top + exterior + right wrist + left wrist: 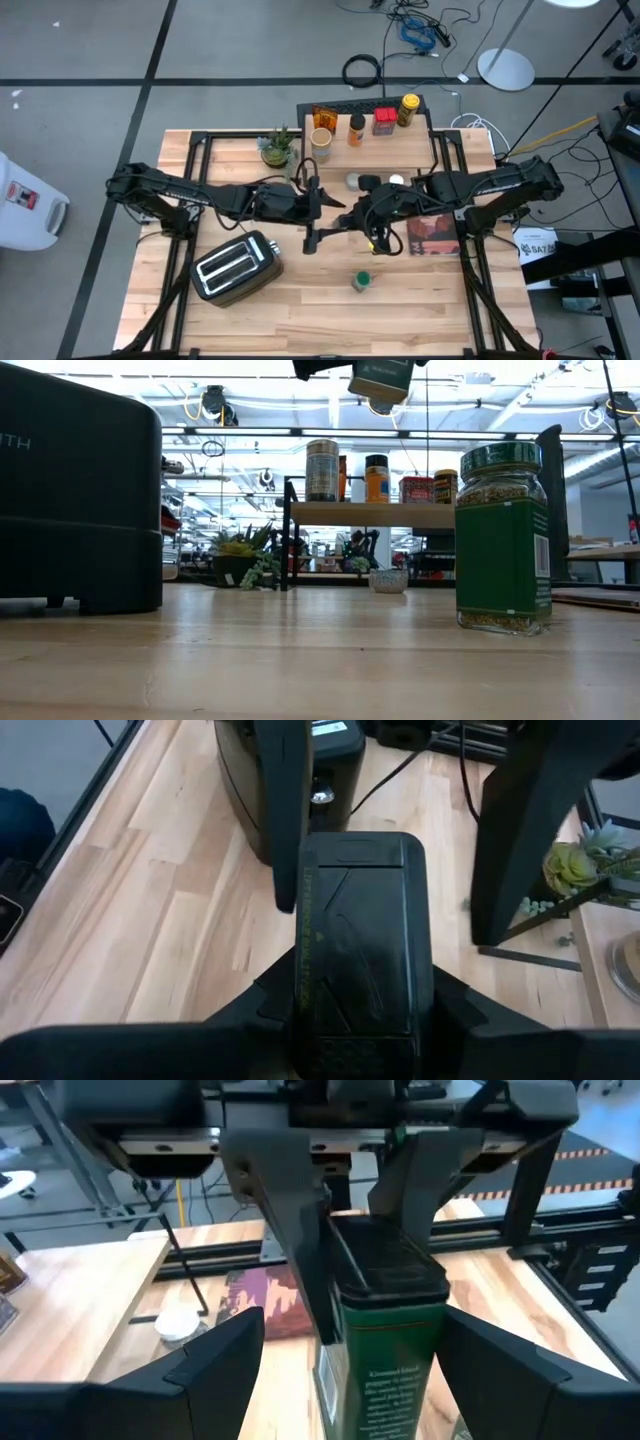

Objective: Shelf spices
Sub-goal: Put the black seasoning can on the shelf

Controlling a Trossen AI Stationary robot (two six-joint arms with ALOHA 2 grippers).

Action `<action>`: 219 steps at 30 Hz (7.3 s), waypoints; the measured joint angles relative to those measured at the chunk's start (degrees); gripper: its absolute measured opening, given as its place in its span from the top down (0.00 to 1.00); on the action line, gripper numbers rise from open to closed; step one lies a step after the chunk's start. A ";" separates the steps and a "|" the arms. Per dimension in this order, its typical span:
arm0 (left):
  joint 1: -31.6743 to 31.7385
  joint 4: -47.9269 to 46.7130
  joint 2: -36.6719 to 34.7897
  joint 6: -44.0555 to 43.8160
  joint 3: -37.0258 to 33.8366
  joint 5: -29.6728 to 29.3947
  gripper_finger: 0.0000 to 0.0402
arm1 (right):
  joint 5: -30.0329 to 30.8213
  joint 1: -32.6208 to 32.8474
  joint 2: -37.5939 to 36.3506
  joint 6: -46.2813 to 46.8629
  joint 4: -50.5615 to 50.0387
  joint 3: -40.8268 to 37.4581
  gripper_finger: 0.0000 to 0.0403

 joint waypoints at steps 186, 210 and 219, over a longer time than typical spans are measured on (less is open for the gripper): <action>2.04 -65.25 4.96 0.61 40.41 0.59 0.28 | 6.13 0.26 2.24 -2.18 61.73 -29.24 0.73; 0.22 -64.00 14.06 1.55 40.48 2.41 0.22 | 1.67 0.00 6.13 0.34 63.01 -28.27 0.73; 0.22 -63.01 15.65 1.95 40.47 2.41 0.26 | 1.75 0.00 6.13 -0.22 59.56 -27.50 0.73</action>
